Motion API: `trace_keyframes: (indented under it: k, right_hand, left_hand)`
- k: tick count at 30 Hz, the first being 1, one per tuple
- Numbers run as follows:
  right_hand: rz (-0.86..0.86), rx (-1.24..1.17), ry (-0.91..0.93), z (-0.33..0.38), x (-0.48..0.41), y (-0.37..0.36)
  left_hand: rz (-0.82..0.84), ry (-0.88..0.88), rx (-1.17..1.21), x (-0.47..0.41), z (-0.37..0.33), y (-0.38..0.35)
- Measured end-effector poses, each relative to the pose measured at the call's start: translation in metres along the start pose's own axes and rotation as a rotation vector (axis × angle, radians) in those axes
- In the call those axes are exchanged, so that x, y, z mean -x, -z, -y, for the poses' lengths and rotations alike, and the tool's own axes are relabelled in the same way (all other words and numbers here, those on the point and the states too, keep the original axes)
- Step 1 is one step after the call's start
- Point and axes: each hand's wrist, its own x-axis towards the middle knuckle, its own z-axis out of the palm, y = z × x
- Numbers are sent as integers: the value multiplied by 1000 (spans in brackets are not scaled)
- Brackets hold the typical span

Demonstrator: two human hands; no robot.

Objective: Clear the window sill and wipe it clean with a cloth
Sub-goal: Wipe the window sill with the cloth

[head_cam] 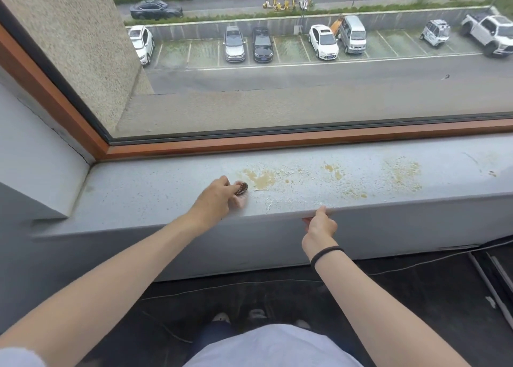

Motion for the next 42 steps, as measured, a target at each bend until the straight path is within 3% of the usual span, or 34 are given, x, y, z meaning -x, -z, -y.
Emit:
trace_keyframes:
  k: [5, 7, 10, 11, 15, 17, 23, 28, 34, 39, 42]
  right_hand:
    - [-27, 14, 42, -8, -6, -3]
    - [-33, 10, 45, -10, -8, -3]
    - [-45, 36, 54, -11, -9, -3]
    - [-45, 36, 63, -12, -9, -4]
    - [-39, 40, 97, -14, -6, -1]
    - [-31, 45, 113, -13, -4, -1]
    - [-4, 41, 90, -11, -3, 1]
    - [65, 1, 78, -12, -6, 6]
    - [90, -23, 48, -8, -5, 7]
    - [119, -39, 18, -8, -7, 8]
    - [135, -72, 25, -8, -6, 7]
  left_hand:
    - [-105, 290, 12, -35, 7, 21]
    - [-62, 209, -36, -22, -7, 13]
    - [-14, -47, -81, 15, -2, 2]
    - [-5, -50, -99, 12, 7, 7]
    - [-60, 259, -90, -43, 22, 28]
    - [-93, 315, -100, -60, 11, 26]
    - [17, 1, -111, -33, 2, 30]
    - [-99, 209, -172, -66, 9, 27]
    - [3, -82, -62, -59, -6, -1]
    - [-112, 273, 129, -82, -7, 4]
    - [-14, 125, 186, -74, -39, -11]
